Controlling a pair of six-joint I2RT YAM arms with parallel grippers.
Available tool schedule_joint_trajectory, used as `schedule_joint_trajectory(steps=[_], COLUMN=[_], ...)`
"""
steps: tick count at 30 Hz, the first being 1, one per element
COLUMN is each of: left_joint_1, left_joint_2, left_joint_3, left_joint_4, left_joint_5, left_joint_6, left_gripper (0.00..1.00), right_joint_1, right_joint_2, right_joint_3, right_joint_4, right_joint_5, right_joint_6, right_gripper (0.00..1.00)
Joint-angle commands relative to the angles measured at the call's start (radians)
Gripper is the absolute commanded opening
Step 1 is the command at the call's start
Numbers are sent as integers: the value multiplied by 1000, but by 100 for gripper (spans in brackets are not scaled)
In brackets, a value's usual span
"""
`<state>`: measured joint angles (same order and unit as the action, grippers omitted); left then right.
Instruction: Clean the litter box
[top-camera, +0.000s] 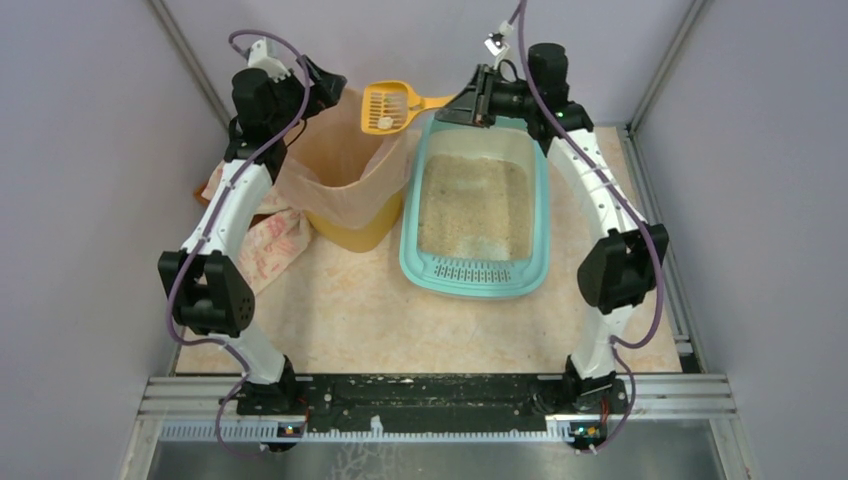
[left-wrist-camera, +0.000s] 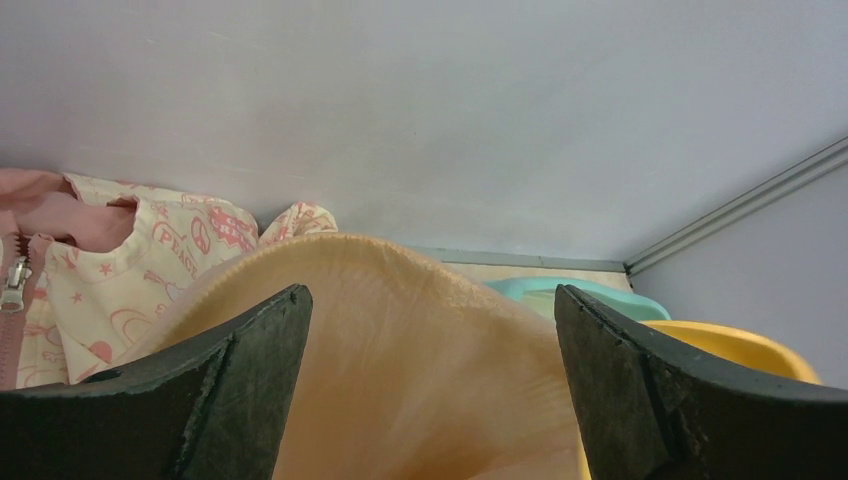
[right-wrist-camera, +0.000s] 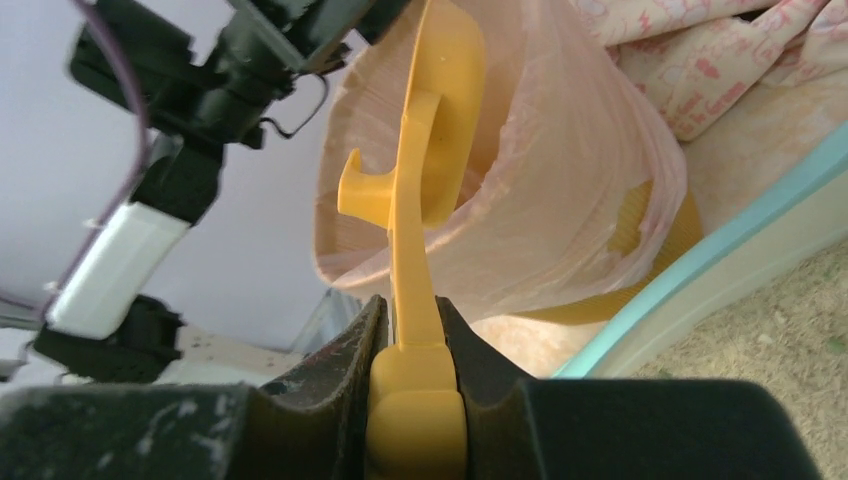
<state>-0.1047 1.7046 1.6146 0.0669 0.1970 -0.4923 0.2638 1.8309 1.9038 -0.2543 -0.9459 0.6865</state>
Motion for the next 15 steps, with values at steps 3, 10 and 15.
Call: schedule_joint_trajectory(steps=[3,10,15], left_joint_1=[8,13,16], left_joint_2=[-59,-71,-76], left_joint_3=[11,8,1], left_joint_4=[19,10,11], left_joint_5=[-12,-26,-28], left_joint_6=[39,52,54], left_gripper=[97,97,97], right_joint_1=[108,213,279], right_joint_2=[120,154,108], right_joint_3=[332,463,436], right_joint_4=[-330,-437,-471], right_joint_5=[170,327,475], right_joint_6=[-322,-545,-735], right_gripper=[0,0,0])
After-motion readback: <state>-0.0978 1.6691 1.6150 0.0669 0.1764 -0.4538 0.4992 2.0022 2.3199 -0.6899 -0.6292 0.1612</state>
